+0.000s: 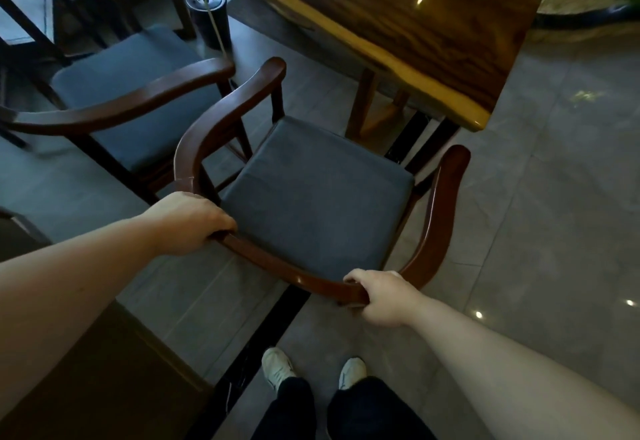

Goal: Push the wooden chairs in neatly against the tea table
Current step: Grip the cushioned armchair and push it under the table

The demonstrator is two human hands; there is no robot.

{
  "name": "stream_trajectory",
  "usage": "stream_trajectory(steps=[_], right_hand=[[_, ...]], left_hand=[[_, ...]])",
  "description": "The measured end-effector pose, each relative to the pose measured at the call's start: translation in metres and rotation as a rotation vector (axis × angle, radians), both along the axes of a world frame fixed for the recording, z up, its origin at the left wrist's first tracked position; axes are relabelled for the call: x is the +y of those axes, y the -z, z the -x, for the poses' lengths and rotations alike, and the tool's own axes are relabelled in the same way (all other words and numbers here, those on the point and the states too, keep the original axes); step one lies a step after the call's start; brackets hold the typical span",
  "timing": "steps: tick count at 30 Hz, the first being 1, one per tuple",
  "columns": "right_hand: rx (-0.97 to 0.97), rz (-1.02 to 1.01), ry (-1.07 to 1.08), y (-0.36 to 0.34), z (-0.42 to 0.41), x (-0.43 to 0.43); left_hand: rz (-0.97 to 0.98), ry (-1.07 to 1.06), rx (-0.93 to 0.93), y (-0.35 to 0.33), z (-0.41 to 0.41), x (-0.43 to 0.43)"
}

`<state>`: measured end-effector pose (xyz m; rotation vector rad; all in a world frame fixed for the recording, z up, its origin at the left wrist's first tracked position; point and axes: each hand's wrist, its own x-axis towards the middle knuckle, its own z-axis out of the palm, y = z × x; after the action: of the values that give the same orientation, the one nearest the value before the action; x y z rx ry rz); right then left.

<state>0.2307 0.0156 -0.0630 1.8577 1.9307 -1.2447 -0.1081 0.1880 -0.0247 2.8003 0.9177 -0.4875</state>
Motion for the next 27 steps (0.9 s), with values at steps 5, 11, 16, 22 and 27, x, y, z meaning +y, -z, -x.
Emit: stream_trajectory(steps=[5,11,16,22,27], right_hand=[[-0.122,0.073,-0.295,-0.012,-0.035,0.020],[-0.304,0.145,-0.616,-0.001,-0.097,0.060],[-0.343,0.101,-0.804,0.014,-0.137,0.093],[-0.394,0.118,-1.006,0.029,-0.159,0.130],[-0.386,0.224,-1.018,0.038,-0.163,0.151]], left_hand=[[-0.026,-0.042,0.017,-0.008,-0.010,-0.022],[-0.018,-0.062,-0.046,-0.021,-0.067,-0.086],[0.031,-0.154,0.014,-0.013,-0.126,-0.125],[0.133,-0.190,0.241,-0.009,-0.150,-0.116],[0.152,-0.166,0.265,-0.008,-0.152,-0.117]])
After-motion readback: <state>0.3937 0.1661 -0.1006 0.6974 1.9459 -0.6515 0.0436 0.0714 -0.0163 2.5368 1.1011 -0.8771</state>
